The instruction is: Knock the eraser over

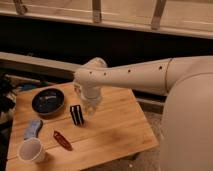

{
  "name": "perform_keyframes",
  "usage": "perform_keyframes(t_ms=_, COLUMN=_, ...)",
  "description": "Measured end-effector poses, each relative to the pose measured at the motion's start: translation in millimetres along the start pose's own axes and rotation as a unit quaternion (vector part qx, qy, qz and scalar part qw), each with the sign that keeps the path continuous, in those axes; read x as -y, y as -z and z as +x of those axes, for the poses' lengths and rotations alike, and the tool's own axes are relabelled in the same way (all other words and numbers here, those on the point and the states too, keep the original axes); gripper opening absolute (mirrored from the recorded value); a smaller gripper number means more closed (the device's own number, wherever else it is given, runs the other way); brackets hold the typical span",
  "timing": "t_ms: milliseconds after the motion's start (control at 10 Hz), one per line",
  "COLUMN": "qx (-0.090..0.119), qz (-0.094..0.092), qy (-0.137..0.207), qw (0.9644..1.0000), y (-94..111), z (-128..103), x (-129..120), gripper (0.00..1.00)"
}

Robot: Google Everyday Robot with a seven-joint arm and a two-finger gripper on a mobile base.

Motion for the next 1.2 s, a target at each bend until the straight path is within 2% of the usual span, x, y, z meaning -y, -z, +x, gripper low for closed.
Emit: perform_keyframes(t_ms=1200, qx=-0.022, qz=0.022, qy=-0.004, qw=0.9995, y=-14, z=-3, x=-4, gripper=0.0)
